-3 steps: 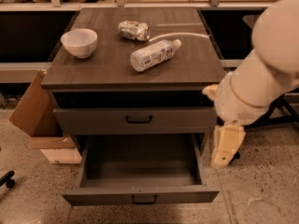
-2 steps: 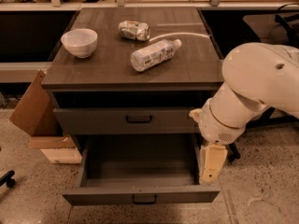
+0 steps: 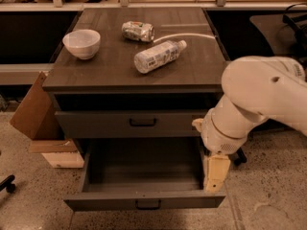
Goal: Close middle drawer
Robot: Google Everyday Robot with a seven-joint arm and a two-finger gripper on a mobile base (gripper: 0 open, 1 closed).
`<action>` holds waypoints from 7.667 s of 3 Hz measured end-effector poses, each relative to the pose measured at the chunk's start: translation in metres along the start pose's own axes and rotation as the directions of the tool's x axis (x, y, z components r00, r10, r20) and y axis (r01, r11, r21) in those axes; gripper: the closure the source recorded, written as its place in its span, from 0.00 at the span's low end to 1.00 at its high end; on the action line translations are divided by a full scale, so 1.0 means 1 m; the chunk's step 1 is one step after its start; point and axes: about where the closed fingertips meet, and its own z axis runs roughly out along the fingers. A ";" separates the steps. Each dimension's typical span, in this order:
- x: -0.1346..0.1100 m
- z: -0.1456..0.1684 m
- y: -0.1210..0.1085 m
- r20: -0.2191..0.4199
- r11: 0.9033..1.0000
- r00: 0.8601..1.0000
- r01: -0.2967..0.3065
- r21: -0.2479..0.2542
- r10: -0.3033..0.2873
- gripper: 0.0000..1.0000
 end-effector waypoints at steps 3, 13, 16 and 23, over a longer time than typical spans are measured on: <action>0.026 0.116 0.027 0.083 0.995 0.992 0.100 -0.023 -0.098 0.42; 0.086 0.366 0.018 0.242 0.979 0.953 -0.153 -0.133 0.182 1.00; 0.088 0.364 -0.022 0.298 0.988 0.944 -0.152 0.002 0.144 1.00; 0.052 0.342 -0.151 0.249 0.995 0.967 -0.074 0.072 0.054 1.00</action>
Offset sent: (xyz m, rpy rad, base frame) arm -0.0237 0.0010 -0.1415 0.0809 0.0030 0.1358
